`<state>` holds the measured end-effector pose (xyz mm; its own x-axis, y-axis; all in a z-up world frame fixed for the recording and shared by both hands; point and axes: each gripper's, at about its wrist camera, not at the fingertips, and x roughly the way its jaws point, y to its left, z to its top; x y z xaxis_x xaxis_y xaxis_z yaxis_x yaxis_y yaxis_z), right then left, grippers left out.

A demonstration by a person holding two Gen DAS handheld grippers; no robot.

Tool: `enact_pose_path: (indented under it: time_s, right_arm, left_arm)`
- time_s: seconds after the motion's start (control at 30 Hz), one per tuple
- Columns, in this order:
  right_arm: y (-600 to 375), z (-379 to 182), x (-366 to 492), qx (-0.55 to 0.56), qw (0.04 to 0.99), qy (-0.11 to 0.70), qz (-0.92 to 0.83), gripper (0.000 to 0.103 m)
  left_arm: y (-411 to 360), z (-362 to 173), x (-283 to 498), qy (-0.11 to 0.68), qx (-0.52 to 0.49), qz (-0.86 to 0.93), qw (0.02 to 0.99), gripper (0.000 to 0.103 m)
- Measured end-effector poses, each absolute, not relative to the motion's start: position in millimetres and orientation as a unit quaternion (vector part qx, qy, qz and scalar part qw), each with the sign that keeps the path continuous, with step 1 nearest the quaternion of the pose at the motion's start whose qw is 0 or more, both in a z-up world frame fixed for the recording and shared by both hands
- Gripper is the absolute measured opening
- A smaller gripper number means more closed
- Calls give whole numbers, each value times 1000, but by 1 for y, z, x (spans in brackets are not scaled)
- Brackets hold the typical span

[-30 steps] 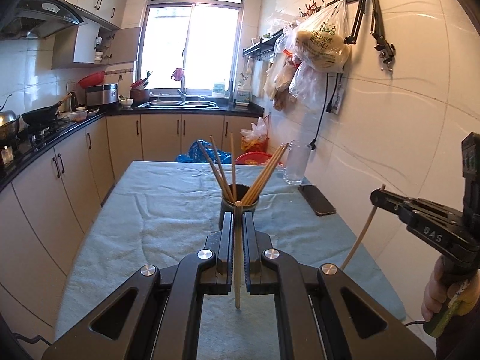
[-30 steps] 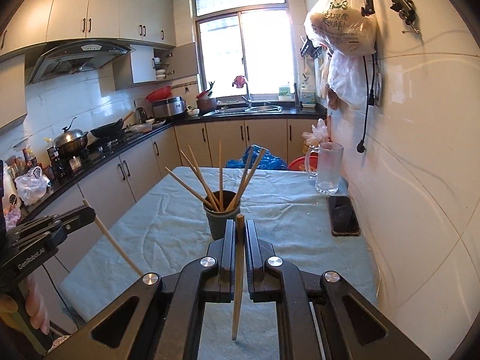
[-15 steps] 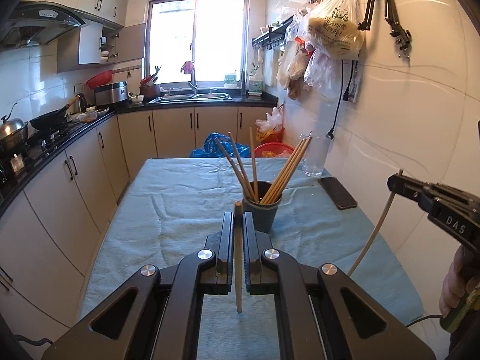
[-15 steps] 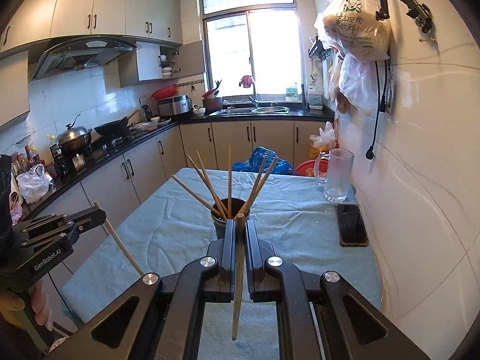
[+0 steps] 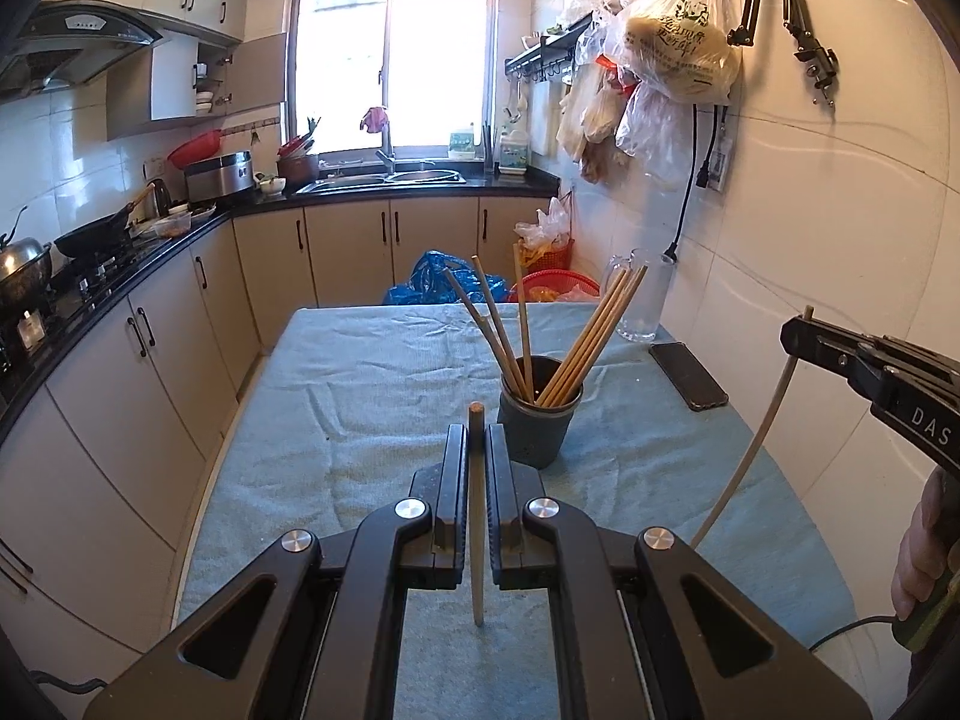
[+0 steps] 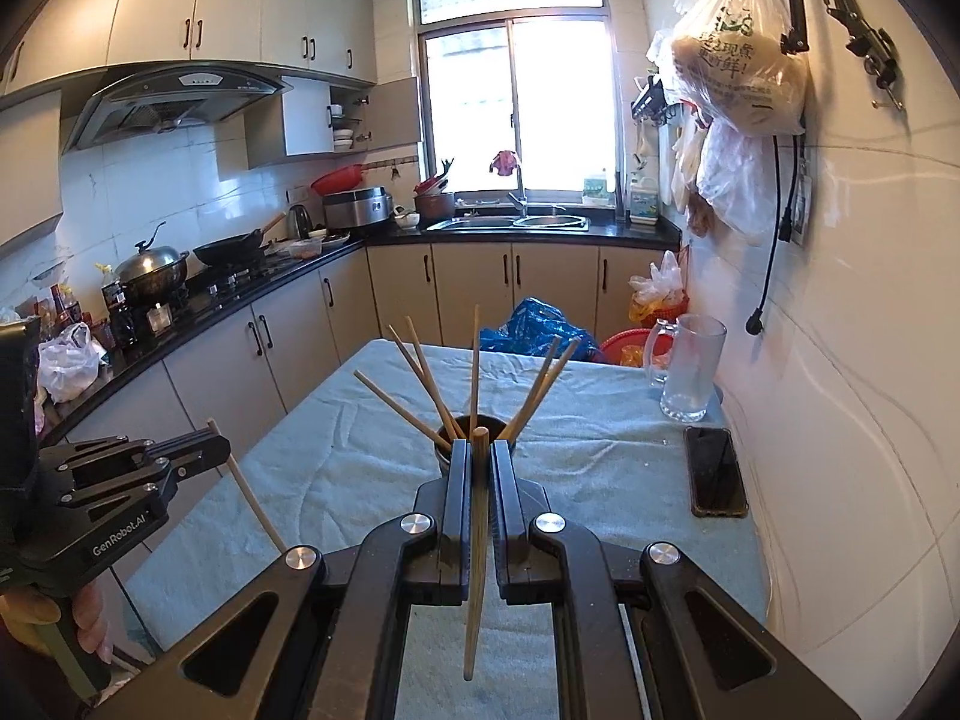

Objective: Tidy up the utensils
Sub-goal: 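Lift the chopsticks with both tools and carry them over the black cup, then lower both held chopsticks into the black cup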

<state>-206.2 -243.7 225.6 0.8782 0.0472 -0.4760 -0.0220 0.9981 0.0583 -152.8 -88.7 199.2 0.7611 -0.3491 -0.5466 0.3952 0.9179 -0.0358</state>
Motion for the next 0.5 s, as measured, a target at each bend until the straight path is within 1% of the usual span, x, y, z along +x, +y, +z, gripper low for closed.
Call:
enact_pose_path:
  time_s: [0.2, 0.5]
  right_arm:
    - [-244, 234, -197, 27, 970, 239, 18, 6]
    - [-256, 261, -172, 38, 975, 220, 12, 6]
  left_arm:
    - [-88, 211, -146, 276, 40, -216, 936, 5]
    - [-90, 261, -128, 243, 25, -250, 937, 5]
